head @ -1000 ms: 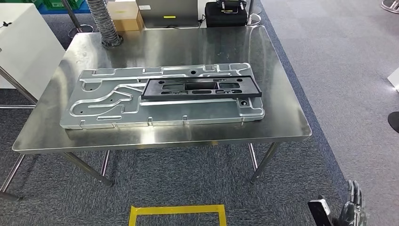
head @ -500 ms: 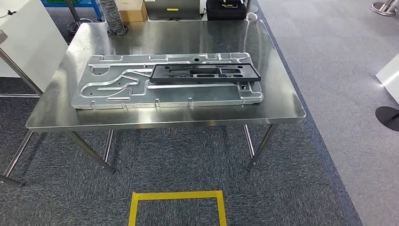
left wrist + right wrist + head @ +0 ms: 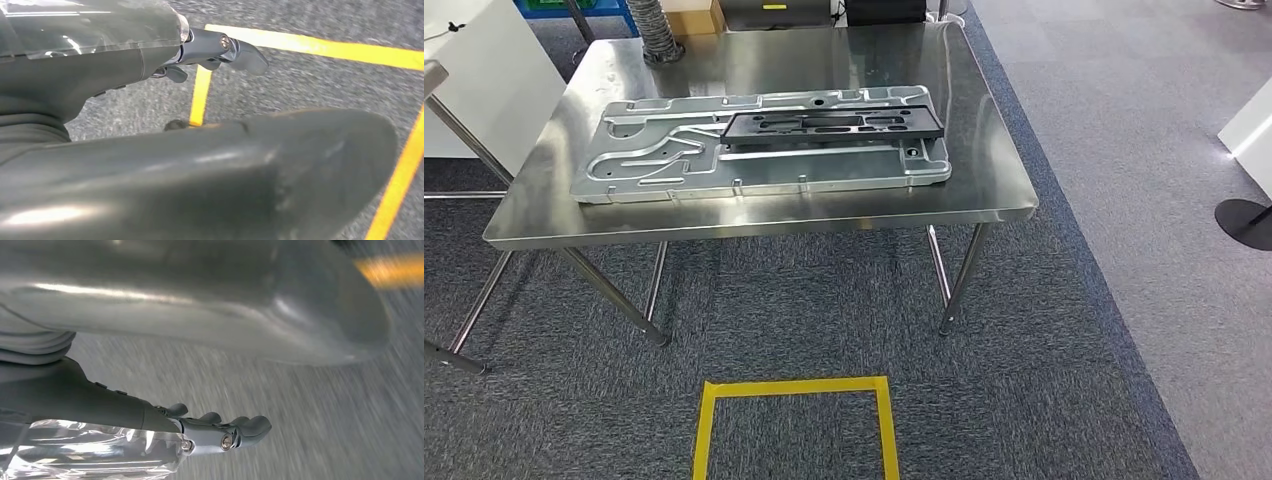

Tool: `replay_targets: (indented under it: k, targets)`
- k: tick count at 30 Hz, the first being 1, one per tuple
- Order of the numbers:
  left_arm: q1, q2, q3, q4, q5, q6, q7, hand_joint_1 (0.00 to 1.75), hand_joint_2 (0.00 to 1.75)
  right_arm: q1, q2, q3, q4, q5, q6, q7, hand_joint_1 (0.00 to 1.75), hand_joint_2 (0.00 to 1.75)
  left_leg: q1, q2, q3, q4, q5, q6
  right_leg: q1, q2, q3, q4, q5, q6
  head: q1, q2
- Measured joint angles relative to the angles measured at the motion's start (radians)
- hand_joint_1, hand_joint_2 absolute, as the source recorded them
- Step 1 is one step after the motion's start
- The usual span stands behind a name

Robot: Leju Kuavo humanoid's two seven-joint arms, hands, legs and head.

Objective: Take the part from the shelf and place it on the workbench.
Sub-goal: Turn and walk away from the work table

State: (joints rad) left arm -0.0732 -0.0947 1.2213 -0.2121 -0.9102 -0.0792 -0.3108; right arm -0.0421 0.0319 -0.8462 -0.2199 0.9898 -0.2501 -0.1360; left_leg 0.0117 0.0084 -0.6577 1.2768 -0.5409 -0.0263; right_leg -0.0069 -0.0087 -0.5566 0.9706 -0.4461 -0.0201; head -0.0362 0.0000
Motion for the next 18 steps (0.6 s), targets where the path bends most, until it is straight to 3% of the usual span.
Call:
replay_targets:
  k: [2,4,5,7,8,10,12,13,14,15,16,18]
  targets:
    - [-0.001,0.002,0.000,0.000,0.001,0.000,-0.002,0.00,0.00,-0.002,0.014,0.000,0.006,0.001,0.042,0.021,0.00,0.00,-0.003,-0.002,0.107,-0.130,0.040,0.012,0.004,0.001,-0.025,0.002,0.019,0.004,0.000,0.000]
    - [-0.004,0.003,-0.001,0.000,0.000,0.000,-0.004,0.00,0.00,-0.006,0.025,0.000,0.011,-0.006,0.073,0.039,0.00,0.00,-0.008,-0.005,0.205,-0.279,0.030,0.025,0.007,0.000,-0.040,0.003,0.039,0.012,0.000,0.000]
    - [-0.004,0.003,-0.001,0.000,0.000,0.000,-0.004,0.00,0.00,-0.007,0.029,-0.001,0.012,-0.010,0.090,0.050,0.00,0.00,-0.011,-0.006,0.227,-0.319,0.021,0.030,0.007,-0.001,-0.045,0.002,0.049,0.017,0.000,0.000]
    - [-0.003,0.002,-0.002,0.000,-0.006,-0.002,-0.004,0.00,0.00,-0.010,0.033,-0.004,0.016,-0.017,0.127,0.071,0.00,0.00,-0.011,-0.003,0.222,-0.339,0.027,0.041,0.006,0.000,-0.054,0.001,0.062,0.029,0.000,0.000]
    - [-0.003,0.001,-0.003,0.000,-0.010,-0.002,-0.004,0.00,0.00,-0.011,0.035,-0.005,0.016,-0.019,0.142,0.077,0.00,0.00,-0.009,-0.001,0.214,-0.340,0.036,0.049,0.006,0.002,-0.060,0.011,0.050,0.034,0.000,0.000]
    - [-0.005,0.001,-0.008,0.000,-0.019,-0.003,-0.005,0.00,0.00,-0.012,0.039,-0.006,0.017,-0.028,0.175,0.066,0.00,0.00,-0.006,0.003,0.196,-0.341,0.055,0.065,0.003,0.005,-0.088,0.088,-0.026,0.042,0.000,0.000]
    - [-0.007,0.002,-0.014,0.000,-0.025,-0.002,-0.008,0.00,0.00,-0.013,0.045,-0.013,0.017,-0.050,0.209,0.037,0.00,0.00,-0.010,0.004,0.169,-0.334,0.071,0.072,0.000,0.007,-0.126,0.228,-0.119,0.047,0.000,0.000]
    - [-0.008,0.004,-0.016,0.000,-0.026,-0.003,-0.010,0.00,0.00,-0.013,0.047,-0.018,0.017,-0.062,0.222,0.024,0.00,0.00,-0.011,0.005,0.154,-0.328,0.078,0.072,-0.001,0.007,-0.136,0.284,-0.140,0.048,0.000,0.000]
    - [-0.009,0.005,-0.019,0.000,-0.026,-0.006,-0.013,0.00,0.00,-0.013,0.051,-0.025,0.017,-0.072,0.234,0.013,0.00,0.00,-0.012,0.005,0.139,-0.320,0.084,0.071,-0.001,0.007,-0.129,0.309,-0.137,0.049,0.000,0.000]
    - [-0.010,0.007,-0.022,0.000,-0.027,-0.009,-0.016,0.00,0.00,-0.014,0.053,-0.031,0.018,-0.077,0.241,0.007,0.00,0.00,-0.013,0.006,0.123,-0.312,0.090,0.070,-0.001,0.007,-0.105,0.296,-0.116,0.047,0.000,0.000]
    - [-0.011,0.008,-0.024,0.000,-0.028,-0.011,-0.019,0.00,0.00,-0.015,0.055,-0.036,0.018,-0.080,0.246,0.004,0.00,0.00,-0.014,0.005,0.109,-0.304,0.095,0.068,0.000,0.007,-0.062,0.246,-0.089,0.044,0.000,0.000]
    - [-0.013,0.009,-0.025,0.000,-0.030,-0.015,-0.022,0.00,0.00,-0.020,0.056,-0.044,0.018,-0.082,0.250,0.006,0.00,0.00,-0.017,0.005,0.087,-0.290,0.104,0.063,0.005,0.006,0.043,0.096,-0.068,0.032,0.000,0.000]
